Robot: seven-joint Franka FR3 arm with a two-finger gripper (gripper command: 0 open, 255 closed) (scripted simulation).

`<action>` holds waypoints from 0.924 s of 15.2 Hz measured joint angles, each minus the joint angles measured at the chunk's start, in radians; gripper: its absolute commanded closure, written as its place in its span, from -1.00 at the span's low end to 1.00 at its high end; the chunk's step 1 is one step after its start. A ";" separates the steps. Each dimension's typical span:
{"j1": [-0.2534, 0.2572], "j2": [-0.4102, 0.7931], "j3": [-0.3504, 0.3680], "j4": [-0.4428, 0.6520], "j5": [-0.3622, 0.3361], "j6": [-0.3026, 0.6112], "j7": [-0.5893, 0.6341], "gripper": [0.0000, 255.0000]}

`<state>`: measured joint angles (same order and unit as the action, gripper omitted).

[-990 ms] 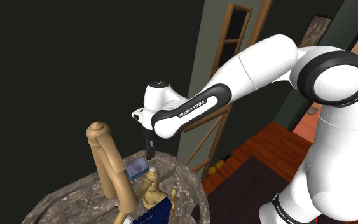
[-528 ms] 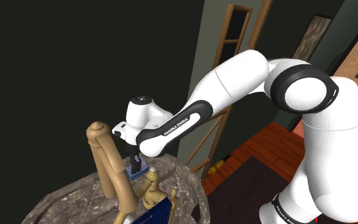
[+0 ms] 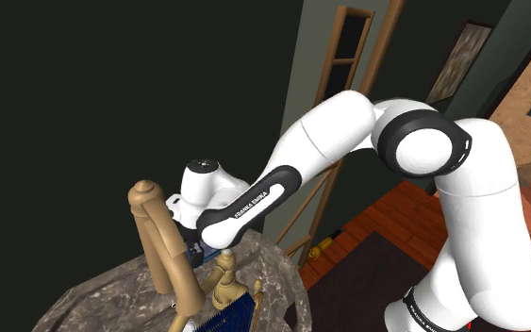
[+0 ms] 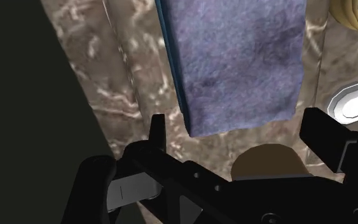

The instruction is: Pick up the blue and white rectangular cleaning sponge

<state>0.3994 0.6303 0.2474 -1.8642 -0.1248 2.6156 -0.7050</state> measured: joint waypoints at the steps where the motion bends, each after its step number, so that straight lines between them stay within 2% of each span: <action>1: 0.001 0.005 -0.002 -0.004 -0.002 0.009 0.000 -1.00; 2: 0.002 0.011 -0.003 -0.001 -0.003 0.011 0.001 1.00; 14: 0.001 0.004 -0.001 0.000 -0.001 0.004 0.000 1.00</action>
<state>0.4000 0.6340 0.2467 -1.8639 -0.1257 2.6195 -0.7049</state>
